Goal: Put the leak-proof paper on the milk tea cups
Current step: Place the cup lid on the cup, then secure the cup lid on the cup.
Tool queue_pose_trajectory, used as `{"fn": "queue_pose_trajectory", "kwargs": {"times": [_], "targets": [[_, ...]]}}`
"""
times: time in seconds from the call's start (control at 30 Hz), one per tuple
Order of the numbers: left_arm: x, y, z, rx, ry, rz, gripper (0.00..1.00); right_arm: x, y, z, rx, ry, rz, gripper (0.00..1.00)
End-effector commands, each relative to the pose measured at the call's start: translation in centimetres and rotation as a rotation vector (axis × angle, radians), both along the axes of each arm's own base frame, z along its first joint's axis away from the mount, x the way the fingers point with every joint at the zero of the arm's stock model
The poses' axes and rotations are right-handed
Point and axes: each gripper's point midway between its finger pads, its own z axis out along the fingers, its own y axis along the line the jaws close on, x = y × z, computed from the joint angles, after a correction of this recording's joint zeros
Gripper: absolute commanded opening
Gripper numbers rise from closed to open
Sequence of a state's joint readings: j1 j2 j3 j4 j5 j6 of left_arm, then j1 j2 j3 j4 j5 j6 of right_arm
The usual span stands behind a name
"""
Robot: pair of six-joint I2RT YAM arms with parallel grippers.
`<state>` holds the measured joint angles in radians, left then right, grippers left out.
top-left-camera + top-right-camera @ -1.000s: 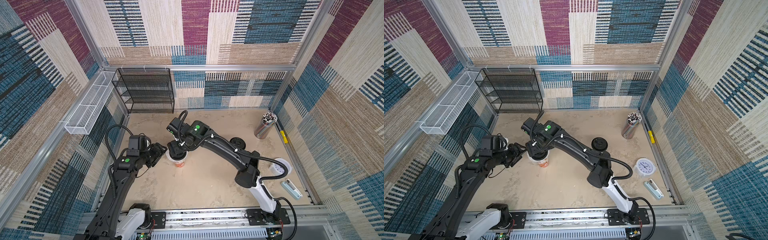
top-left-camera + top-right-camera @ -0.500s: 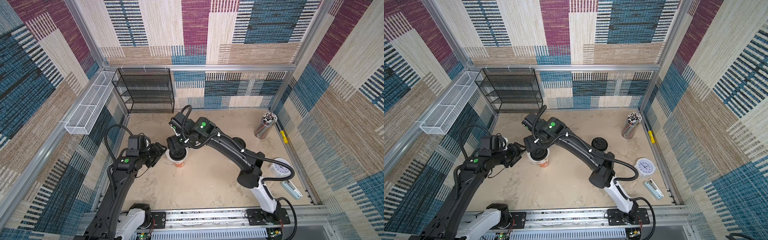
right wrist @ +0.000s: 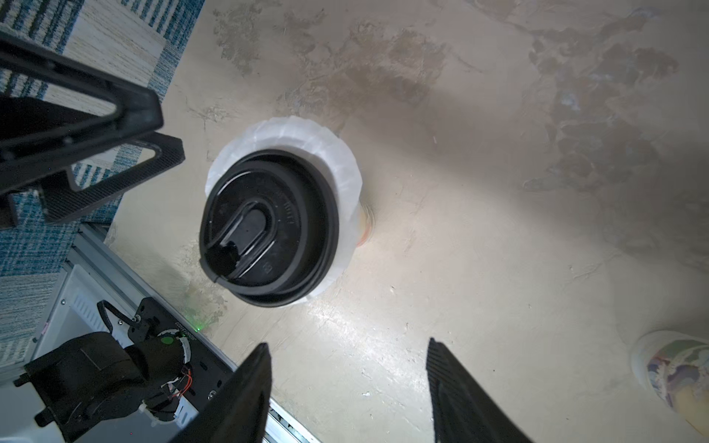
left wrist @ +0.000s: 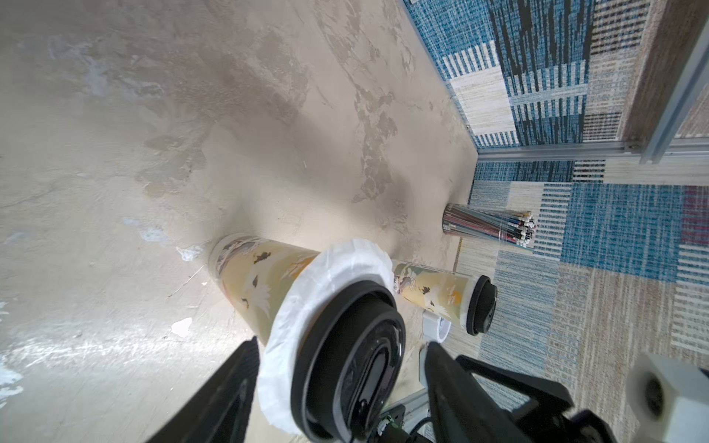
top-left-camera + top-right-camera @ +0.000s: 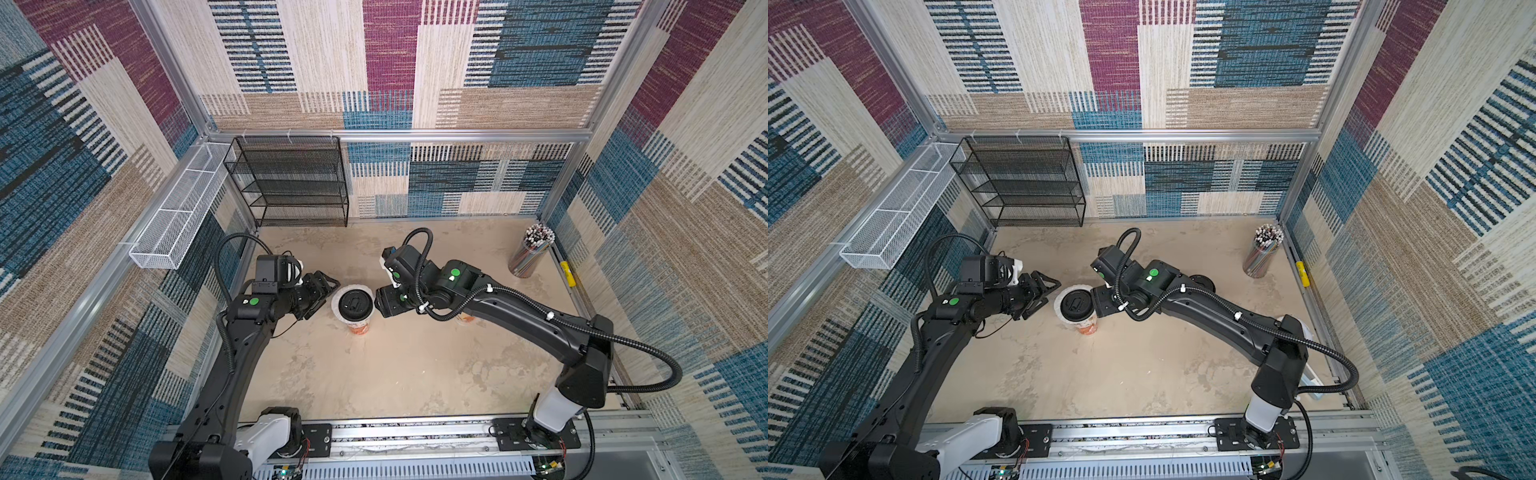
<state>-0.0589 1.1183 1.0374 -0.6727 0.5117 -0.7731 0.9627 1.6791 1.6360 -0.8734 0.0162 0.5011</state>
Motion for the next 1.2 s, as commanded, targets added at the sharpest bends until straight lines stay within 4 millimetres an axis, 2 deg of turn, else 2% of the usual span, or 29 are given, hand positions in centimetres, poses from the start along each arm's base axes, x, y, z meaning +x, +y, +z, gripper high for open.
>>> {"fn": "queue_pose_trajectory", "kwargs": {"times": [0.0,0.13,0.43,1.17], "targets": [[0.7,-0.7,0.8,-0.009,-0.055,-0.067,0.7,0.1,2.1,0.9,0.13,0.001,0.012,0.67],[1.0,-0.8,0.6,-0.013,-0.048,-0.072,0.7,-0.1,2.2,-1.0,0.121,0.041,0.01,0.68],[0.9,-0.9,0.3,-0.013,-0.035,-0.073,0.68,0.4,2.4,-2.7,0.098,0.074,-0.005,0.69],[0.5,-0.8,-0.7,-0.01,-0.007,-0.075,0.68,1.7,2.9,-2.9,0.096,0.075,-0.01,0.69]]}}
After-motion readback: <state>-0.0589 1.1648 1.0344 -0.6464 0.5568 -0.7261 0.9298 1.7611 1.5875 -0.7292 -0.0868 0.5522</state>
